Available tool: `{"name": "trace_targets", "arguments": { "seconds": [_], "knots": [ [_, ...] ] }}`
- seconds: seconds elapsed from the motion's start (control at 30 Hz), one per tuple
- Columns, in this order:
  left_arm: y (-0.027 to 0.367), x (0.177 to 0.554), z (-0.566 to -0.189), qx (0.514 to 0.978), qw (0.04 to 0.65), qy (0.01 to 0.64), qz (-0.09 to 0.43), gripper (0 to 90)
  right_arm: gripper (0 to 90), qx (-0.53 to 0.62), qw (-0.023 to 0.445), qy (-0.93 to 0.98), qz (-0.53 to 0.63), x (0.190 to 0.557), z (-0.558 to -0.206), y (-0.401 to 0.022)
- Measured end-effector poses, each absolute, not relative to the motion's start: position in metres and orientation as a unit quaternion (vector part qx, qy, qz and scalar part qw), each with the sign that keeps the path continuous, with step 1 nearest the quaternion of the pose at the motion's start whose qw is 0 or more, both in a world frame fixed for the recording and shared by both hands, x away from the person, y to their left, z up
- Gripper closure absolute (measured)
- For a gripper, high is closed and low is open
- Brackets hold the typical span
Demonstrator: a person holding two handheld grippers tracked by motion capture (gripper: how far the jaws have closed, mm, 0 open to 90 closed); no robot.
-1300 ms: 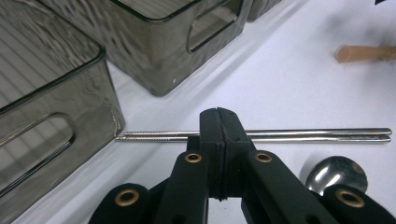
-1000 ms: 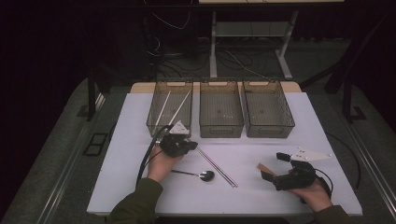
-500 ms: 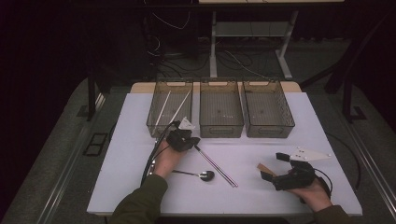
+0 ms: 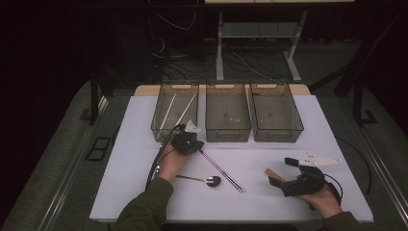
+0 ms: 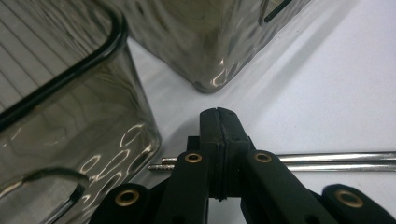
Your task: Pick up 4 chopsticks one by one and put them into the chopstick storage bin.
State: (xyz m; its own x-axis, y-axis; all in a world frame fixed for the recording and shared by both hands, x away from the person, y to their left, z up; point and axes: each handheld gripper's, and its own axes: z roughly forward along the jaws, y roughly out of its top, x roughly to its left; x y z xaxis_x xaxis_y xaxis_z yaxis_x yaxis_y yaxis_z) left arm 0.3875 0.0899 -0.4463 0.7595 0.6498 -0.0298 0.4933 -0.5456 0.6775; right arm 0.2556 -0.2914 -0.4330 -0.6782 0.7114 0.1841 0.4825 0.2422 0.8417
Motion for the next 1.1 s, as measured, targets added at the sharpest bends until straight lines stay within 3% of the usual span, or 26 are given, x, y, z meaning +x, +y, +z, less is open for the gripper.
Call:
{"name": "trace_targets", "arguments": {
  "seconds": [1.1],
  "knots": [
    [0.112,0.377,-0.441,0.881,0.322,0.333,0.091,89.8,0.7,0.383,0.121,0.779,0.481,0.255,-0.433,-0.291]
  ]
}}
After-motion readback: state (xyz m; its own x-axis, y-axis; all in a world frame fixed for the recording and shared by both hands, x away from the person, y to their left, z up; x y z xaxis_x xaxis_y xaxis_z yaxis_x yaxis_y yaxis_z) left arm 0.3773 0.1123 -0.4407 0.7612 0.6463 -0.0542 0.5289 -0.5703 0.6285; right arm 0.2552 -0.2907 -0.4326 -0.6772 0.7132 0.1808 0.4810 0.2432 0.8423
